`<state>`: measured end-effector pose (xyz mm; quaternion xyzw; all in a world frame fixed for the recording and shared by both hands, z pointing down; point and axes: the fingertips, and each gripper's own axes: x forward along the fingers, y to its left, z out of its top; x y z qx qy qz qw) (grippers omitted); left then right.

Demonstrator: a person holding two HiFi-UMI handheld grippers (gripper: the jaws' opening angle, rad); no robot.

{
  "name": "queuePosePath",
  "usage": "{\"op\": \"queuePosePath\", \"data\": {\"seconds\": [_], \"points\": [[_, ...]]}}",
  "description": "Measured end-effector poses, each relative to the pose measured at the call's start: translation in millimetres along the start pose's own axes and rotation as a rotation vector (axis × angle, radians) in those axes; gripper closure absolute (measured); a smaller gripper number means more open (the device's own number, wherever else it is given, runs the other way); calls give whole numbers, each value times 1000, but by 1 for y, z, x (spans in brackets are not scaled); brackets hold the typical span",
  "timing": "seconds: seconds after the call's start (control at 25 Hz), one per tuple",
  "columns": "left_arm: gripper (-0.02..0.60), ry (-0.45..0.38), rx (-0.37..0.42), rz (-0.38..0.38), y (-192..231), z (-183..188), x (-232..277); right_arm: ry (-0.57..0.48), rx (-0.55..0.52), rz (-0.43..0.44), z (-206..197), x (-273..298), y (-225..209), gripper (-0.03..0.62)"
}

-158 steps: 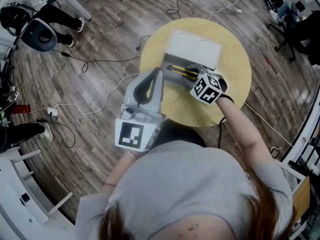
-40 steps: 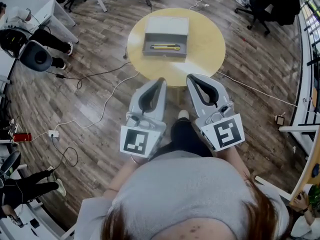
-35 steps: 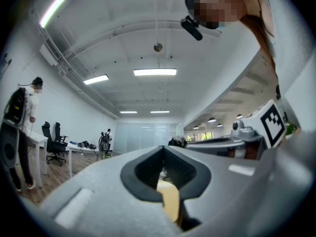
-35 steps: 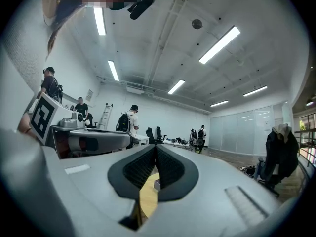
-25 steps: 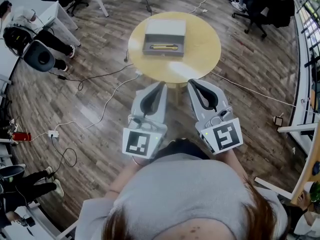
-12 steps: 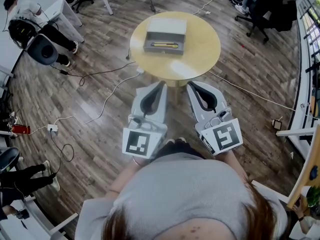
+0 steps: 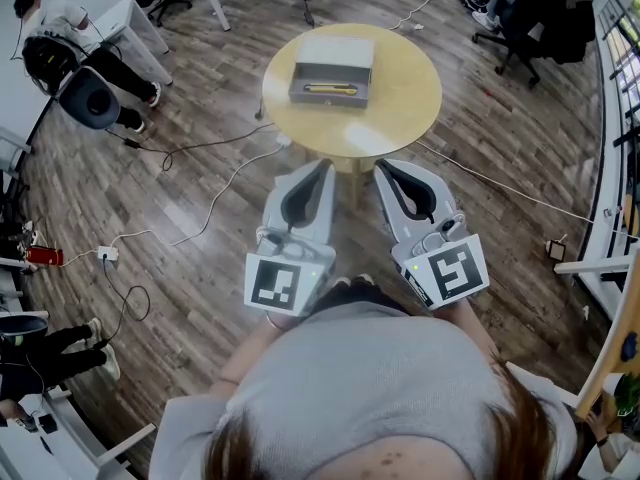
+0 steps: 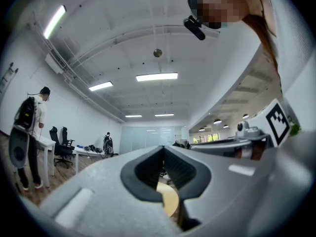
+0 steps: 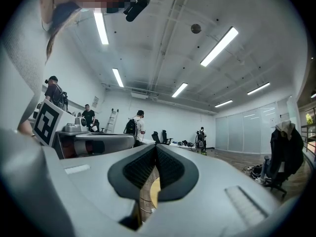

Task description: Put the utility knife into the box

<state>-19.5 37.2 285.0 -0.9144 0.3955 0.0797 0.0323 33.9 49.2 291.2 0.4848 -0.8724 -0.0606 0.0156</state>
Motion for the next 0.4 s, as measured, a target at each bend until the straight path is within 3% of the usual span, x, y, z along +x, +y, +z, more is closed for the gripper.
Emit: {"op": "queuePosePath", "data": {"seconds": [0.4], "points": [[588, -4, -1, 1, -5, 3, 0, -10, -14, 12, 4, -5, 0, 589]]}}
